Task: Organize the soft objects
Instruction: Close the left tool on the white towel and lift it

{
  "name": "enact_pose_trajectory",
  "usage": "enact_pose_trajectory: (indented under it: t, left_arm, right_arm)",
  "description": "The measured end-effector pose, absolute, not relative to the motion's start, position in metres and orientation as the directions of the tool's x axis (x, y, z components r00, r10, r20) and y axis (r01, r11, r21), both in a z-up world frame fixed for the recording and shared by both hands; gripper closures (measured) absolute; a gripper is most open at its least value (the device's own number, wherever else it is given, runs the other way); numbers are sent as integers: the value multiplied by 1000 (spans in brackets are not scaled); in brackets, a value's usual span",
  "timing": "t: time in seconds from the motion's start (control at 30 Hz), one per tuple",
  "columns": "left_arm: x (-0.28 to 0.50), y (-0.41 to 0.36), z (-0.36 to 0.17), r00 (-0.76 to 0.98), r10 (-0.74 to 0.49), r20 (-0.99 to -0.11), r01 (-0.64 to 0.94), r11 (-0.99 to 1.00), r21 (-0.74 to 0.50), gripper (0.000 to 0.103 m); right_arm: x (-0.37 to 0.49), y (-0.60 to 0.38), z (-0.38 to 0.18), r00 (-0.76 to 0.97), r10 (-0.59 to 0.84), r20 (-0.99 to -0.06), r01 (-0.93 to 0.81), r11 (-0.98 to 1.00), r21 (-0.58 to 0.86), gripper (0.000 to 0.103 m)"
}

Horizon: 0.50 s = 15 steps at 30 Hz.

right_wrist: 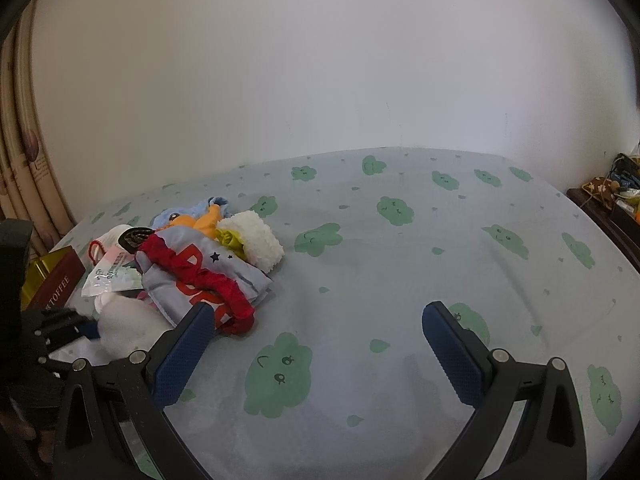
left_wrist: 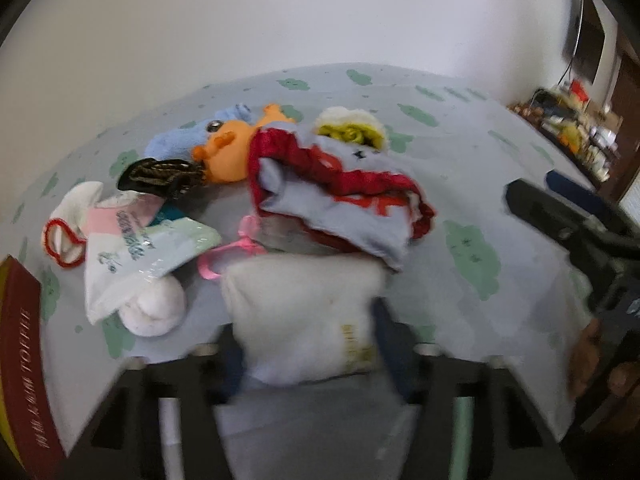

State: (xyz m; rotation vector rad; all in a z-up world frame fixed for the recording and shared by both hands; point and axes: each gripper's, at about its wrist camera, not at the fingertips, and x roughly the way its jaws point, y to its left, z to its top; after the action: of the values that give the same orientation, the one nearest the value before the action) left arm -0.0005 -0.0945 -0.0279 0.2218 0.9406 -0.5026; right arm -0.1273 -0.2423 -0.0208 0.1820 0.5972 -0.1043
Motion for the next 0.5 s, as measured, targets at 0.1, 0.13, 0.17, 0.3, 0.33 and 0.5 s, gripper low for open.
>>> enact_pose_trajectory:
  t: [0.1, 0.13, 0.17, 0.3, 0.33, 0.5]
  left_arm:
    - [-7, -99, -21, 527, -283, -801, 483, 876, 8, 77]
    - [-9, -100, -20, 532, -274, -801, 474, 881, 13, 77]
    - [-11, -100, -19, 534, -267, -802, 468, 884, 17, 77]
    - [-22, -99, -7, 572, -232, -787, 435, 899, 50, 77]
    - [-26, -99, -2, 584, -223, -780, 428, 902, 63, 77]
    - [-37, -99, 18, 632, -195, -750, 405, 909, 105, 77]
  right_arm:
    - [-127, -243, -21, 823, -44, -566, 149, 979, 141, 0]
    - [-127, -243, -21, 823, -43, -567, 149, 979, 142, 0]
    - [-127, -244, -21, 822, -42, -567, 149, 978, 145, 0]
    - [-125, -247, -23, 818, -30, -574, 152, 975, 165, 0]
    - [-125, -247, -23, 817, -27, -575, 152, 974, 170, 0]
    - [-126, -247, -23, 818, -27, -574, 152, 973, 171, 0]
